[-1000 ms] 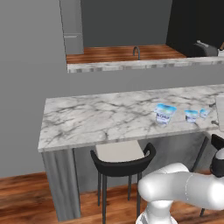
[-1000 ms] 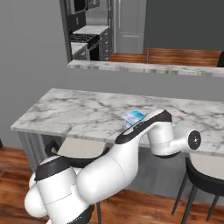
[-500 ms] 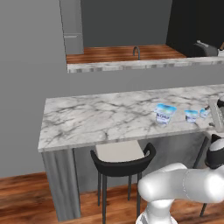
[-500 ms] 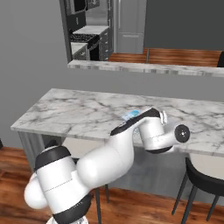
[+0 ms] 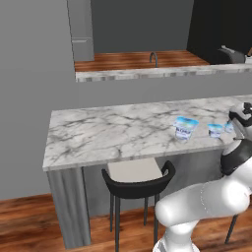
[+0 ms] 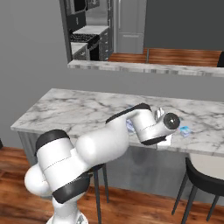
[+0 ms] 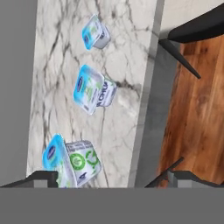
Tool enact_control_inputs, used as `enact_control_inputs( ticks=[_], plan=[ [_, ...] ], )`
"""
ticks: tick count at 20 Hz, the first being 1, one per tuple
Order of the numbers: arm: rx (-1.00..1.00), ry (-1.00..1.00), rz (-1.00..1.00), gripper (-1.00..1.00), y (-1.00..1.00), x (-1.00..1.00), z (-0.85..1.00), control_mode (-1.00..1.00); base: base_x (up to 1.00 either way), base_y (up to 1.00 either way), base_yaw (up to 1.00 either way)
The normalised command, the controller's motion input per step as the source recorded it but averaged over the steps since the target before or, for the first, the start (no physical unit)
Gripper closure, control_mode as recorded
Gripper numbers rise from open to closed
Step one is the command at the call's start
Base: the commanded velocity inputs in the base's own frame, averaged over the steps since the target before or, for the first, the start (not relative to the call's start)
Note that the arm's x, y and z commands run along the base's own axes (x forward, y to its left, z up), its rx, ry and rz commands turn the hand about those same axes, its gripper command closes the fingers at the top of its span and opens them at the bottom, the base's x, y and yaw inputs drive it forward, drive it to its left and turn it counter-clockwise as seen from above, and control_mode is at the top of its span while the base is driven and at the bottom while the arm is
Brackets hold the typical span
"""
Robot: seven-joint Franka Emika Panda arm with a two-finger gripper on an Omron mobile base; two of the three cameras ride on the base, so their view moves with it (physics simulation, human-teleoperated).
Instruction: Stack the yogurt containers by placing the smaller containers on top of the larger containers.
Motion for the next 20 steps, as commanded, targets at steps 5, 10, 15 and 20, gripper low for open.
enact_control_inputs(
  ticks=[5,10,15,20],
  plan=[
    [-0.02,0.02,-0.05,-1.0,-0.07,0.2,-0.08,-1.0,0.0,0.0,0.0],
    [0.0,0.0,-0.03,-1.0,-0.11,0.01,-0.01,-1.0,0.0,0.0,0.0],
    [0.0,0.0,-0.01,-1.0,-0.17,0.02,-0.08,-1.0,0.0,0.0,0.0],
    [0.0,0.01,0.0,-1.0,-0.12,0.14,-0.06,-1.0,0.0,0.0,0.0]
  ],
)
